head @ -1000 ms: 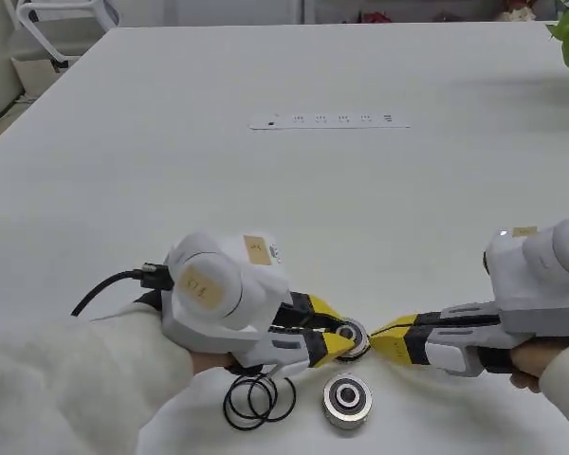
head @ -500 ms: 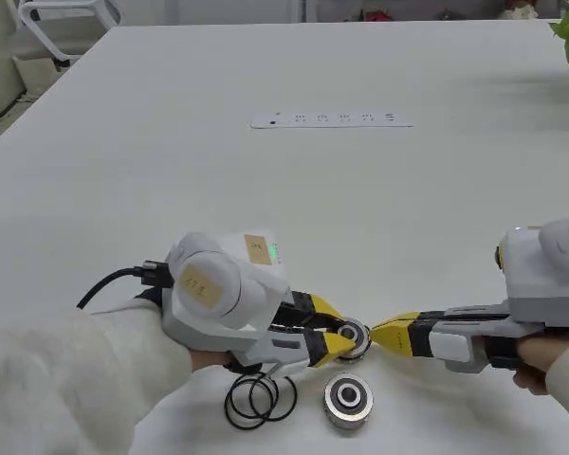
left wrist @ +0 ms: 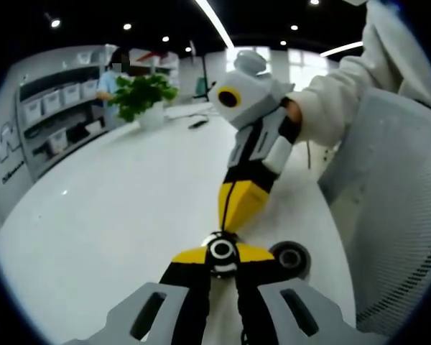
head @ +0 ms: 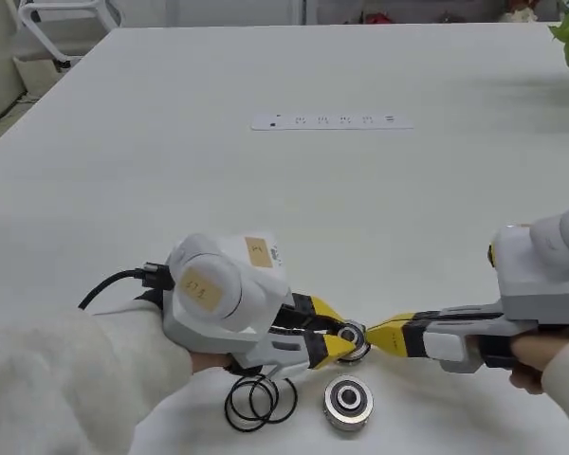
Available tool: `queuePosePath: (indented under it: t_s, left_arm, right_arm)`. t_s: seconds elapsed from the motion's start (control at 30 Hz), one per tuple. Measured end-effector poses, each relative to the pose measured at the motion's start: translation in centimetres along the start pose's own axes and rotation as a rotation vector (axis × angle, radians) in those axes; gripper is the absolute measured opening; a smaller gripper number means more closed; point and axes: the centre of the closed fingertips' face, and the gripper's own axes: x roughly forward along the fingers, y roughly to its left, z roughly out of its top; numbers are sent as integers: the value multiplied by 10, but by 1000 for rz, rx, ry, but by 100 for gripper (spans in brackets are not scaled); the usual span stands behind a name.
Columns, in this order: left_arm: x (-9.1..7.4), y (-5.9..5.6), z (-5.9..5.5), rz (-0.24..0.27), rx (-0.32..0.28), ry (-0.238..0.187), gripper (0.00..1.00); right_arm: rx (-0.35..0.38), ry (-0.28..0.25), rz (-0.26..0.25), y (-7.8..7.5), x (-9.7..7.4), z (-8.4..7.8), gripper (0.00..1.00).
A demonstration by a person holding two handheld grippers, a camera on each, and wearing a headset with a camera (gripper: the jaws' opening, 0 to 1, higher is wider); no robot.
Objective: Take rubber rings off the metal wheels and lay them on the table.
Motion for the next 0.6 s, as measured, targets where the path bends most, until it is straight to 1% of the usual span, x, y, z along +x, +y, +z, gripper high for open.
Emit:
queuePosePath:
  t_s: [0.27, 0.6]
  left_arm:
    - [0, 0, 0, 0, 0, 1, 13]
    - [0, 0, 0, 1, 3, 3, 13]
  right_arm:
    - [-19, 10, 0, 2, 2, 0, 0]
    - [-31, 14, 14, 5, 4, 0, 0]
